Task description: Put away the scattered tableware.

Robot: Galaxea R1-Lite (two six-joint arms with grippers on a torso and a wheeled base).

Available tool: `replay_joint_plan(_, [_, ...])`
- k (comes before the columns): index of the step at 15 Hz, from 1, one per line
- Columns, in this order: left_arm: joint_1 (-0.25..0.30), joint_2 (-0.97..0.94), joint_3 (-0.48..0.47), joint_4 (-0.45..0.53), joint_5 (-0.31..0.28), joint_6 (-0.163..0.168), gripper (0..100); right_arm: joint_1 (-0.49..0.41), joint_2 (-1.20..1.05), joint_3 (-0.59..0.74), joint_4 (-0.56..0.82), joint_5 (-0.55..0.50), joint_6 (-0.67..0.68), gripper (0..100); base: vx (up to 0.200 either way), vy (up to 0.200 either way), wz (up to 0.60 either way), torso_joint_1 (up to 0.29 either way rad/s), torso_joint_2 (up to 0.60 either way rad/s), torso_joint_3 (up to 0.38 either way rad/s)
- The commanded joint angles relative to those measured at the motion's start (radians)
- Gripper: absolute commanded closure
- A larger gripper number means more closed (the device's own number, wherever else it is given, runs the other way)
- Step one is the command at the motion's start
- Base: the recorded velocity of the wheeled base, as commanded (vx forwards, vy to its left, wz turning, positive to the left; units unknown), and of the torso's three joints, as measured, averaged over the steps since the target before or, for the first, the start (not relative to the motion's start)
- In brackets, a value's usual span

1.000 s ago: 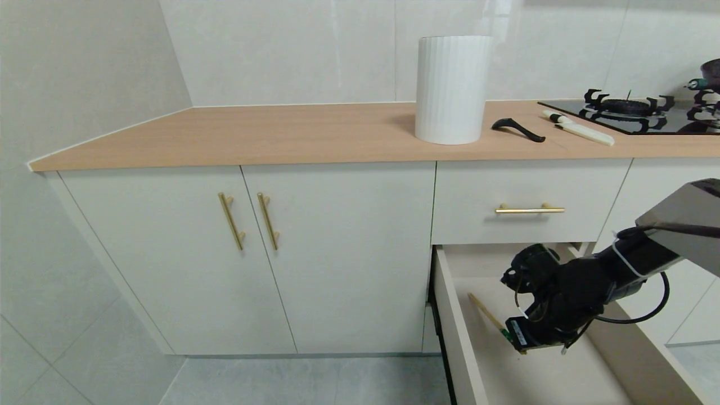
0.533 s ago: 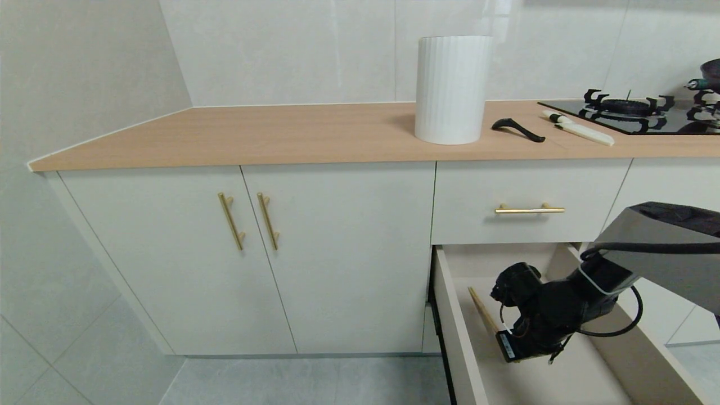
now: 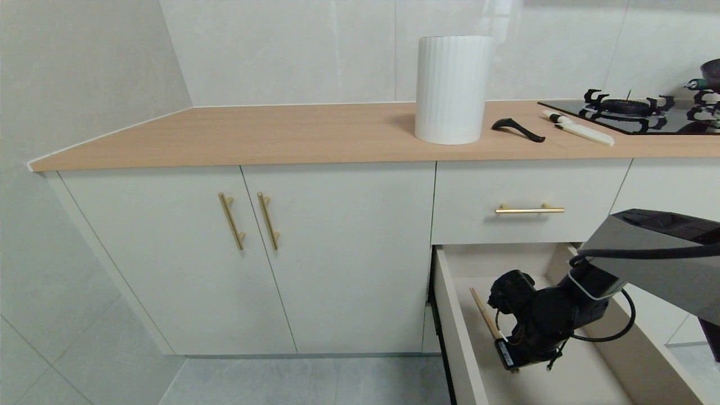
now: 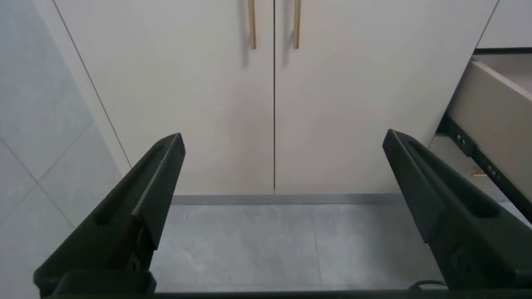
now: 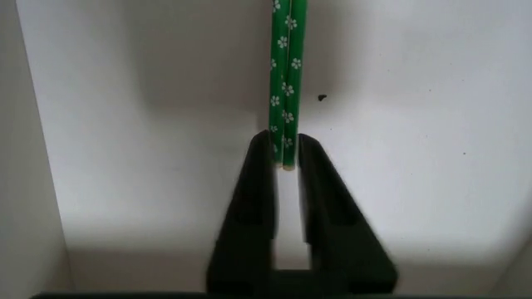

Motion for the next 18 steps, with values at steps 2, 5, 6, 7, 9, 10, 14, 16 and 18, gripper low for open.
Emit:
replay_joint_plan(2, [0.0, 0.001, 0.0, 0.0, 0.0, 0.0, 0, 0.001, 0.001, 0.0, 0.0, 0.0, 0.0, 0, 0.0, 0.0, 0.0, 0.0, 0.0, 0.0])
replay_joint_plan(5, [0.0, 0.001, 0.0, 0.0, 0.0, 0.0, 0, 0.001, 0.001, 0.0, 0.0, 0.0, 0.001, 0, 0.0, 0.0, 0.0, 0.0, 0.0, 0.0])
replay_joint_plan(6, [0.0, 0.001, 0.0, 0.0, 0.0, 0.0, 0, 0.001, -0.001, 0.003, 0.0, 0.0, 0.001, 0, 0.0, 0.0, 0.0, 0.0, 0.0, 0.0])
replay_joint_plan(7, [0.0, 0.001, 0.0, 0.0, 0.0, 0.0, 0, 0.001, -0.002, 0.003, 0.0, 0.002, 0.001, 0, 0.0, 0.0, 0.0, 0.0, 0.0, 0.0])
replay_joint_plan(9, [0.0, 0.001, 0.0, 0.0, 0.0, 0.0, 0, 0.001, -0.041, 0.017, 0.0, 0.002, 0.006, 0, 0.0, 0.0, 0.0, 0.0, 0.0, 0.0])
replay_joint_plan(10, [0.0, 0.001, 0.0, 0.0, 0.0, -0.002, 0, 0.001, -0.077, 0.029, 0.0, 0.003, 0.014, 0, 0.0, 0.0, 0.0, 0.0, 0.0, 0.0])
replay_joint_plan(14, [0.0, 0.001, 0.0, 0.0, 0.0, 0.0, 0, -0.007, -0.235, 0.069, 0.006, 0.006, 0.018, 0, 0.0, 0.0, 0.0, 0.0, 0.0, 0.0])
replay_joint_plan(16, [0.0, 0.001, 0.0, 0.0, 0.0, -0.002, 0, -0.036, -0.327, 0.1, 0.006, 0.014, 0.012, 0, 0.0, 0.0, 0.0, 0.0, 0.0, 0.0])
replay_joint_plan(18, [0.0, 0.001, 0.0, 0.0, 0.0, 0.0, 0, -0.044, -0.439, 0.123, 0.006, 0.026, 0.0, 0, 0.0, 0.0, 0.0, 0.0, 0.0, 0.0])
